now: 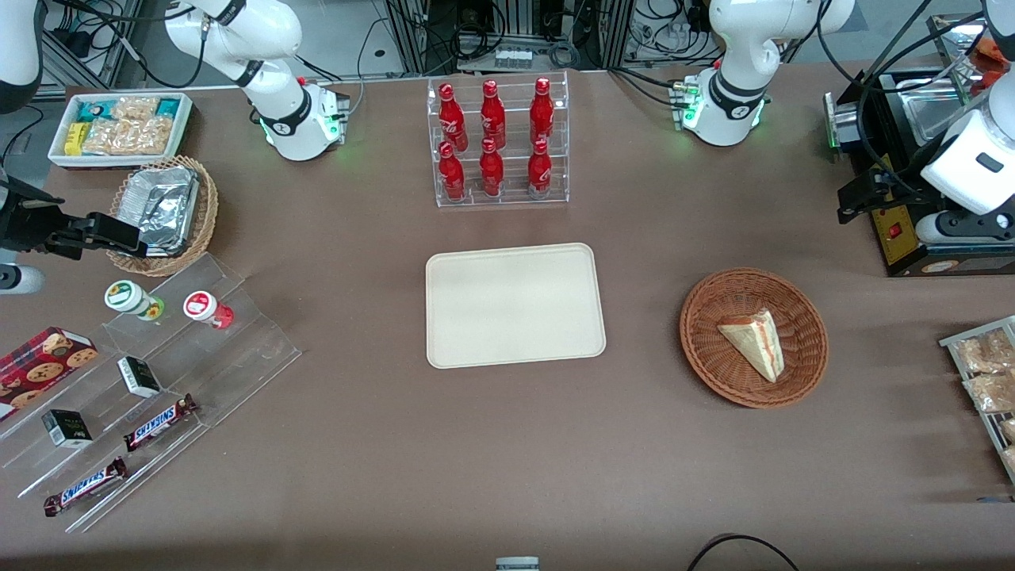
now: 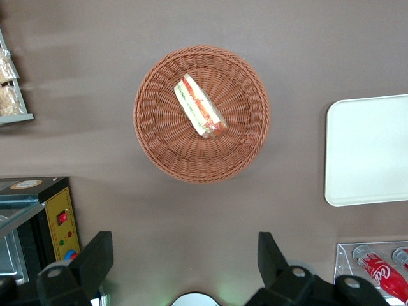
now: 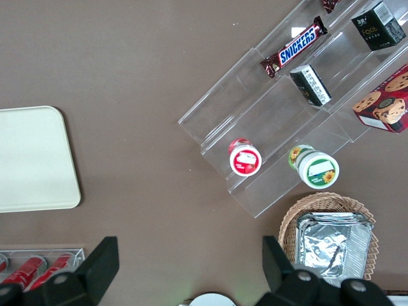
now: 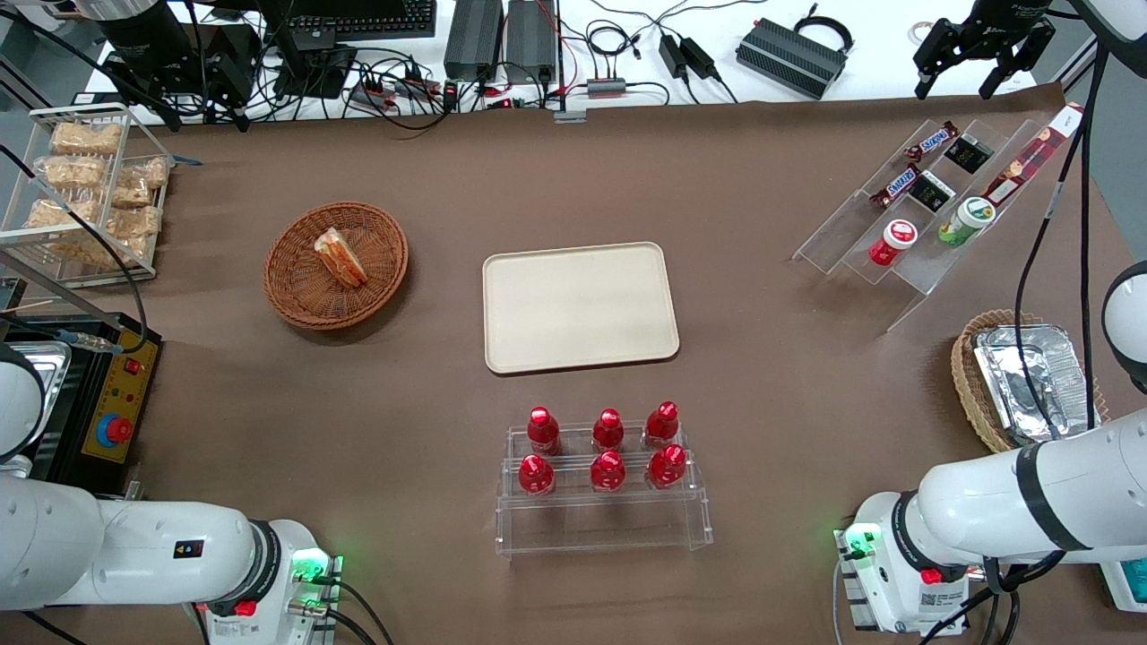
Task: Place sandwich from basket to tray
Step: 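Move the left gripper toward the wicker basket with the sandwich, then lower the open left gripper over the wrapped sandwich in the basket, then close the left gripper on the sandwich's upright edge, then lift the sandwich and carry it over the cream tray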
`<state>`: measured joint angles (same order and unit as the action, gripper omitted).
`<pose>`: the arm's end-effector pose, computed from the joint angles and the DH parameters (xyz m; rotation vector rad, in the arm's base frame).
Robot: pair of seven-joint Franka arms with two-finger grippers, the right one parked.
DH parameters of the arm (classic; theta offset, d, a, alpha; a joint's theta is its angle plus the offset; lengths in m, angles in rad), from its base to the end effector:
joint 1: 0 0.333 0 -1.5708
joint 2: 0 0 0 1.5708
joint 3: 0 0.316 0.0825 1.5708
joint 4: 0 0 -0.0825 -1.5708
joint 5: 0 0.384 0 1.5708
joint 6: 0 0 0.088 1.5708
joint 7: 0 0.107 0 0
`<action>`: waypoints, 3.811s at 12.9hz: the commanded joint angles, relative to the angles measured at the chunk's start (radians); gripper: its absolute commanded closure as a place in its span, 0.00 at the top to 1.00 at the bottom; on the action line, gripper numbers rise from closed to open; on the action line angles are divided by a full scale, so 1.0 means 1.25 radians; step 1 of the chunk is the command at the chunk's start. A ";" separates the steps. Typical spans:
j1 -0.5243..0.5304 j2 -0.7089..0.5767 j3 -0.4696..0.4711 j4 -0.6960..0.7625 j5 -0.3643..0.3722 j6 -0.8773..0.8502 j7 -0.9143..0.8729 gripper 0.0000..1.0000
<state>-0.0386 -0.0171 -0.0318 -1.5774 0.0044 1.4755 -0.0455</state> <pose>0.5375 -0.0376 0.6228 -3.1287 0.0385 0.1321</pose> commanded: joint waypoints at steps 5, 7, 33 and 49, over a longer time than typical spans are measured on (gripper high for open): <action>-0.007 0.012 0.028 -0.023 0.019 0.046 -0.009 1.00; -0.006 0.037 0.028 -0.058 0.020 0.109 -0.028 1.00; -0.029 0.235 0.019 -0.487 0.010 0.821 -0.442 0.00; -0.212 0.188 -0.030 -0.124 0.071 0.352 -0.468 0.00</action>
<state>-0.2243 0.1731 -0.0744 -1.8145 0.0753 1.9602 -0.6095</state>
